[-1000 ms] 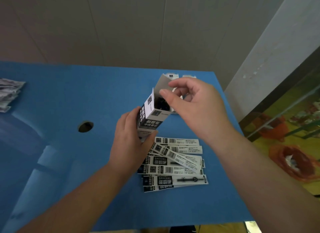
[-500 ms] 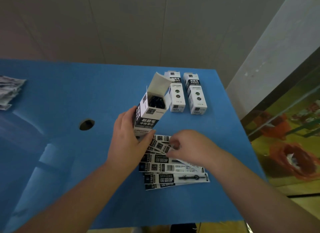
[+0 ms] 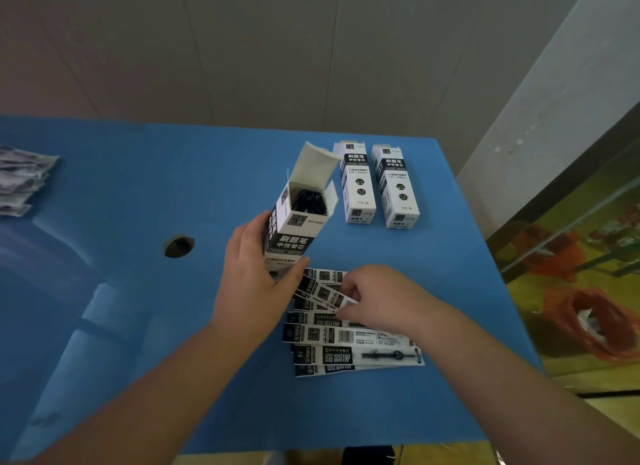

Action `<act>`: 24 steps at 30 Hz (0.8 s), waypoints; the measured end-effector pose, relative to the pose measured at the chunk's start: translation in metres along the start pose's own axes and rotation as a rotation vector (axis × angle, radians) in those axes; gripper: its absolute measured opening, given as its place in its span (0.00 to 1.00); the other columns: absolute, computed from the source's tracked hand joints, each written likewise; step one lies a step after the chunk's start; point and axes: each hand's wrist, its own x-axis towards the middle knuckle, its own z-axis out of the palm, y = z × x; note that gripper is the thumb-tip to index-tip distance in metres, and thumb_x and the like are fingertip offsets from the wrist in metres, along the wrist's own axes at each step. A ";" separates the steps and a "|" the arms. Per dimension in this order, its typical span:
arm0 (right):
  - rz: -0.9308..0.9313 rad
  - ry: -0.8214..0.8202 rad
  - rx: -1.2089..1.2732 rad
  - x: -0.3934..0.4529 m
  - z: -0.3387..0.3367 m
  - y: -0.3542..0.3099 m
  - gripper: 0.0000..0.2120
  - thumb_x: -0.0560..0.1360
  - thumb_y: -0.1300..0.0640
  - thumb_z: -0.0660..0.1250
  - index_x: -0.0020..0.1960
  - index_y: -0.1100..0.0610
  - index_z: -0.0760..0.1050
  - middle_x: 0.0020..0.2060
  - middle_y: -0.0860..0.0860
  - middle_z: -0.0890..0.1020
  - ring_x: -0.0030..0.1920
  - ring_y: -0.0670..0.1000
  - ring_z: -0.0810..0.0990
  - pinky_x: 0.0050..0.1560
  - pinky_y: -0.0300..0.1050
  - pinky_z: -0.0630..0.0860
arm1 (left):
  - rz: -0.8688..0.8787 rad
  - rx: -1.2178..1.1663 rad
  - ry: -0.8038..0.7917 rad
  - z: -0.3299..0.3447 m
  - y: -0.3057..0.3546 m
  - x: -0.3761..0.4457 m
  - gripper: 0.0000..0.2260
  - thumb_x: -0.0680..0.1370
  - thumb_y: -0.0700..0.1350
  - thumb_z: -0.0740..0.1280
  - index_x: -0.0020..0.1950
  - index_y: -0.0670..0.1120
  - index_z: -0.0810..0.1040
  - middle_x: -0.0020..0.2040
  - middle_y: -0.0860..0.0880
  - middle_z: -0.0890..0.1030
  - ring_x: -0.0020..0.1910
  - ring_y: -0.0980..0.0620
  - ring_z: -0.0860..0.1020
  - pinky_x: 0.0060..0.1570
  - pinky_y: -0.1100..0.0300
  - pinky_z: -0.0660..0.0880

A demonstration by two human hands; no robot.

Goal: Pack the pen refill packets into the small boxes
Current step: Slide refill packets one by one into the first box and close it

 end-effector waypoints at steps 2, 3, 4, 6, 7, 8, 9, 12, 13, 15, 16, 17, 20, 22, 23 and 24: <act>0.010 0.013 0.002 0.000 -0.001 0.000 0.18 0.73 0.45 0.73 0.52 0.59 0.80 0.45 0.56 0.83 0.45 0.56 0.81 0.45 0.51 0.79 | 0.001 -0.012 -0.003 -0.001 -0.002 0.001 0.28 0.73 0.46 0.76 0.70 0.51 0.71 0.60 0.54 0.74 0.63 0.52 0.73 0.58 0.48 0.78; 0.014 0.018 0.005 0.000 -0.002 0.001 0.18 0.74 0.45 0.73 0.51 0.60 0.80 0.44 0.56 0.82 0.43 0.55 0.81 0.43 0.50 0.78 | 0.001 -0.016 -0.004 -0.001 -0.003 0.001 0.27 0.73 0.46 0.76 0.70 0.51 0.71 0.60 0.54 0.74 0.63 0.51 0.74 0.57 0.48 0.79; 0.015 0.022 0.007 0.000 -0.004 0.001 0.17 0.74 0.45 0.72 0.48 0.60 0.79 0.42 0.56 0.82 0.40 0.54 0.80 0.40 0.48 0.76 | -0.001 -0.019 -0.003 -0.002 -0.003 0.001 0.28 0.73 0.46 0.76 0.71 0.51 0.71 0.60 0.54 0.74 0.63 0.51 0.73 0.58 0.49 0.79; 0.021 0.023 0.023 -0.001 -0.010 0.000 0.16 0.74 0.46 0.72 0.45 0.60 0.78 0.39 0.57 0.80 0.36 0.52 0.76 0.36 0.45 0.70 | -0.002 -0.021 0.010 -0.002 -0.001 -0.001 0.28 0.74 0.46 0.76 0.72 0.51 0.70 0.61 0.55 0.73 0.64 0.54 0.72 0.59 0.52 0.78; 0.026 0.024 0.038 -0.002 -0.014 0.000 0.16 0.74 0.46 0.72 0.45 0.60 0.79 0.40 0.57 0.81 0.36 0.53 0.76 0.37 0.45 0.70 | 0.003 -0.019 0.017 -0.003 0.000 -0.001 0.29 0.74 0.45 0.76 0.72 0.51 0.70 0.61 0.55 0.73 0.64 0.55 0.72 0.59 0.53 0.78; 0.026 0.027 0.051 -0.004 -0.019 0.000 0.16 0.74 0.46 0.72 0.47 0.59 0.80 0.40 0.56 0.82 0.38 0.53 0.78 0.38 0.46 0.72 | 0.012 -0.015 0.021 -0.004 0.000 -0.001 0.29 0.74 0.45 0.76 0.72 0.50 0.70 0.61 0.55 0.73 0.63 0.55 0.72 0.59 0.54 0.77; 0.027 0.032 0.064 -0.006 -0.025 0.000 0.14 0.74 0.45 0.73 0.47 0.57 0.81 0.41 0.54 0.82 0.40 0.53 0.80 0.40 0.46 0.75 | 0.020 -0.010 0.023 -0.005 0.000 0.000 0.28 0.74 0.45 0.76 0.72 0.50 0.70 0.60 0.55 0.73 0.63 0.55 0.72 0.59 0.55 0.77; 0.037 0.063 0.177 -0.014 -0.045 -0.002 0.09 0.74 0.45 0.74 0.46 0.50 0.83 0.38 0.46 0.84 0.40 0.46 0.82 0.44 0.47 0.80 | 0.019 -0.020 0.017 -0.006 0.000 0.003 0.29 0.74 0.46 0.75 0.72 0.51 0.69 0.60 0.55 0.73 0.63 0.55 0.72 0.56 0.64 0.77; 0.044 0.075 0.248 -0.017 -0.051 -0.002 0.07 0.73 0.46 0.74 0.45 0.49 0.83 0.38 0.46 0.84 0.40 0.45 0.82 0.44 0.47 0.80 | 0.015 -0.026 0.018 -0.005 -0.001 0.003 0.29 0.74 0.45 0.75 0.73 0.51 0.69 0.60 0.55 0.72 0.63 0.54 0.72 0.54 0.69 0.76; 0.061 0.103 0.416 -0.022 -0.061 -0.001 0.05 0.74 0.48 0.75 0.44 0.49 0.83 0.38 0.47 0.85 0.40 0.47 0.83 0.44 0.48 0.80 | 0.007 -0.026 0.025 -0.005 -0.001 0.003 0.30 0.75 0.44 0.76 0.74 0.50 0.68 0.61 0.56 0.72 0.64 0.55 0.71 0.53 0.74 0.73; 0.073 0.112 0.514 -0.024 -0.065 0.000 0.04 0.74 0.50 0.75 0.45 0.50 0.83 0.39 0.48 0.86 0.40 0.49 0.84 0.45 0.49 0.80 | 0.006 -0.019 0.030 -0.005 -0.002 0.003 0.30 0.75 0.44 0.76 0.74 0.50 0.68 0.60 0.56 0.71 0.64 0.55 0.71 0.54 0.73 0.73; 0.082 0.115 0.618 -0.025 -0.068 0.002 0.03 0.74 0.53 0.76 0.46 0.52 0.84 0.40 0.48 0.87 0.40 0.50 0.84 0.47 0.49 0.81 | 0.006 -0.015 0.035 -0.005 -0.003 0.003 0.30 0.75 0.44 0.76 0.74 0.51 0.68 0.60 0.56 0.71 0.64 0.55 0.71 0.56 0.68 0.74; 0.081 0.135 0.902 -0.030 -0.076 0.002 0.05 0.74 0.59 0.76 0.50 0.56 0.84 0.44 0.51 0.88 0.43 0.52 0.84 0.48 0.45 0.82 | 0.003 -0.010 0.034 -0.005 -0.008 0.006 0.29 0.74 0.46 0.76 0.73 0.51 0.69 0.60 0.55 0.73 0.63 0.52 0.73 0.61 0.52 0.77; 0.061 0.176 1.012 -0.033 -0.079 0.001 0.07 0.73 0.60 0.76 0.51 0.58 0.84 0.46 0.53 0.88 0.45 0.52 0.84 0.47 0.44 0.81 | 0.003 -0.019 0.024 -0.004 -0.010 0.008 0.28 0.74 0.46 0.76 0.72 0.52 0.70 0.59 0.55 0.75 0.62 0.51 0.74 0.59 0.50 0.78; 0.049 0.192 1.049 -0.034 -0.080 0.000 0.08 0.73 0.60 0.76 0.51 0.59 0.84 0.46 0.53 0.88 0.45 0.51 0.84 0.46 0.43 0.80 | 0.002 -0.023 0.021 -0.004 -0.011 0.009 0.28 0.74 0.47 0.76 0.71 0.53 0.70 0.59 0.55 0.75 0.62 0.51 0.75 0.58 0.52 0.78; 0.039 0.204 1.087 -0.035 -0.081 -0.001 0.09 0.73 0.59 0.76 0.52 0.60 0.84 0.46 0.53 0.88 0.44 0.49 0.83 0.44 0.42 0.79 | 0.000 -0.022 0.024 -0.003 -0.012 0.009 0.28 0.73 0.46 0.76 0.71 0.53 0.70 0.59 0.55 0.75 0.62 0.52 0.74 0.58 0.58 0.77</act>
